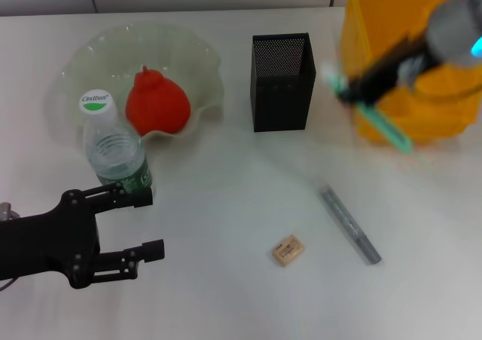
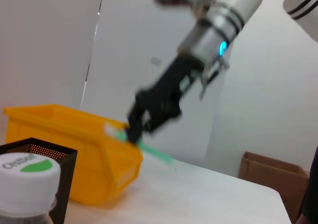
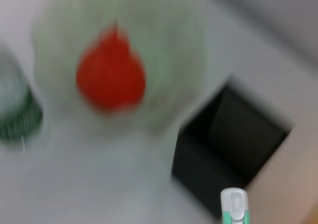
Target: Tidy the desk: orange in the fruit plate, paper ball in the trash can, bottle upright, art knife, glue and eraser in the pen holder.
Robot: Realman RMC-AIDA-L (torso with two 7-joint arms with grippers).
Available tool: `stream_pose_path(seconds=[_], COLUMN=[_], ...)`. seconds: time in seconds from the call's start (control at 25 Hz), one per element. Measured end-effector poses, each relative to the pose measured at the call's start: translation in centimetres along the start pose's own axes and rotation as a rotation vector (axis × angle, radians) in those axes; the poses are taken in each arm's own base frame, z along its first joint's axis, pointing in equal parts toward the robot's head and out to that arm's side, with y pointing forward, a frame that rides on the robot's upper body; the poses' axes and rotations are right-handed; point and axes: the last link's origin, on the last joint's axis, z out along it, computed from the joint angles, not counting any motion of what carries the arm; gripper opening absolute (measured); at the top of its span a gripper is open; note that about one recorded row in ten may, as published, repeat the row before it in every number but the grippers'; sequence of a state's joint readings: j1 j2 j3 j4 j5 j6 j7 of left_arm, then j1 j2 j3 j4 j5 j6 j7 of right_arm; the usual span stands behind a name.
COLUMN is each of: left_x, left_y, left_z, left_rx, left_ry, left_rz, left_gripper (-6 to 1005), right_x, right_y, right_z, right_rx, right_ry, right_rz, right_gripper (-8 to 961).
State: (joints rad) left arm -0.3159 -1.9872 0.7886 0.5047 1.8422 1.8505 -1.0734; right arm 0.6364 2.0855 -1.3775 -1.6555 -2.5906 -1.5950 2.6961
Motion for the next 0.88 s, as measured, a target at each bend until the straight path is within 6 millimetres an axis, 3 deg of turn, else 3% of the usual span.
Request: stream_pose_path(seconds=[0.04,0.12,0.24,0.28,0.32,0.44,0.48,0.52,0.68,0.88], left_x=[0.0,0.0,0.0,0.0,0.0,-0.1,-0.1,-0.1,-0.1,-0.3], left_y=[0.0,0.0,0.0,0.0,0.0,0.2,0.3,0.3,0.3,0.4], left_z=[0.0,0.2,0.3,0.4,0.4,0.6,0.8,0.8,1.0,1.1], left_rx=[0.000,-0.008,-0.008,-0.009,-0.009,-0.013,-0.015,-0.015,-0.019,-0.016], left_ry=[0.000,0.001,0.000,0.002,0.002,0.008,0.010,0.010,0.015,0.016], left_rz=[0.000,-0.001,-0.001,0.001,0.001,0.002,0.002,0.002,0.001,0.008], left_gripper=[784,784,784,784,784,784,784,784,784,784], right_x=[0.0,-1.2,-1.4,-1.1,-1.1,0.1,0.9,0.9,2.2,3.1], right_y=[0.0,-1.7,-2.8,-3.8,-3.8,-5.3,-5.5,-5.5,-5.5,-5.0], right_z=[0.0,-1.8,-1.7,-0.5,-0.5,2.4,4.5,4.5,8.6,10.3], right_rx=[0.000,-0.042,-0.091,-0.156,-0.156,-0.248,-0.283,-0.283,-0.257,-0.225], right_ry=[0.000,-0.260,-0.412,-0.551,-0.551,-0.725,-0.792,-0.792,-0.809,-0.838], right_rz=[0.000,0.047,0.074,0.116,0.116,0.194,0.224,0.224,0.270,0.275], right_gripper=[176,178,182,183,184,188,189,190,195,201])
